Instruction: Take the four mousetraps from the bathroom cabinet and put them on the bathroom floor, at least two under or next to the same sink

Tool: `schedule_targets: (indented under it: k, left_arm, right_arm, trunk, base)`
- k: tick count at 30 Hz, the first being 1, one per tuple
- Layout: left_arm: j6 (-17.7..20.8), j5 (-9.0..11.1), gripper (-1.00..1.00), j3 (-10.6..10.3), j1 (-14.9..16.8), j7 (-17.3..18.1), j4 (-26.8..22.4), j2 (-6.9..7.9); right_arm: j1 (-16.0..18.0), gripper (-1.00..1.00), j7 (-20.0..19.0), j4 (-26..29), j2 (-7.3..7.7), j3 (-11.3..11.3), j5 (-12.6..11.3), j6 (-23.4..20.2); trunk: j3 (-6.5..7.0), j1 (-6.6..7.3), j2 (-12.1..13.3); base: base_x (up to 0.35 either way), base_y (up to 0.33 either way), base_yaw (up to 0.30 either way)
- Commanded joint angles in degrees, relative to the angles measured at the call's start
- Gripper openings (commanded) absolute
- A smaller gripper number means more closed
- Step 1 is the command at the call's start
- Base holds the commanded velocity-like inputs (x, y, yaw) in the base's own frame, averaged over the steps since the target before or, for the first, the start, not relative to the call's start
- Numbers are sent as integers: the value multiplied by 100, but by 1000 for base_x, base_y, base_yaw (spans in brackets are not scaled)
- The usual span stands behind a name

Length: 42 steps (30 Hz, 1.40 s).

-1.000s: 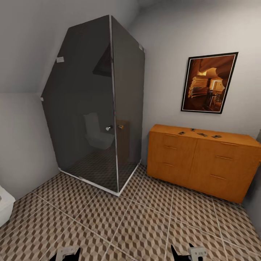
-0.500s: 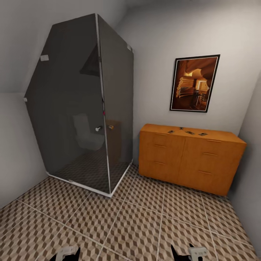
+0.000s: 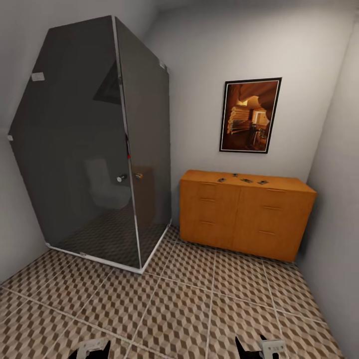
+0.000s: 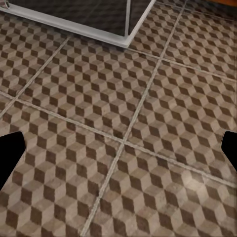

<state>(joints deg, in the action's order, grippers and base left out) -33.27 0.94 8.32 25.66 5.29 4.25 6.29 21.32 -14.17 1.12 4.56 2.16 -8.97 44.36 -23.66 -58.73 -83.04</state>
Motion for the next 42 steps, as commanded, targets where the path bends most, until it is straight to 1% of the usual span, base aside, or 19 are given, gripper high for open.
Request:
schedule_targets:
  k: [1, 42]
  left_arm:
    - [-30, 11, 100, 47, 9, 51, 23, 4]
    - [-32, 11, 100, 47, 9, 59, 23, 4]
  right_arm:
    - [5, 100, -42, -7, 1, 22, -61, 12]
    - [4, 100, -42, -8, 1, 22, -61, 12]
  trunk:
    - [-7, 0, -4]
    - [-7, 0, -4]
  base:
    - [0, 0, -176]
    - [0, 0, -161]
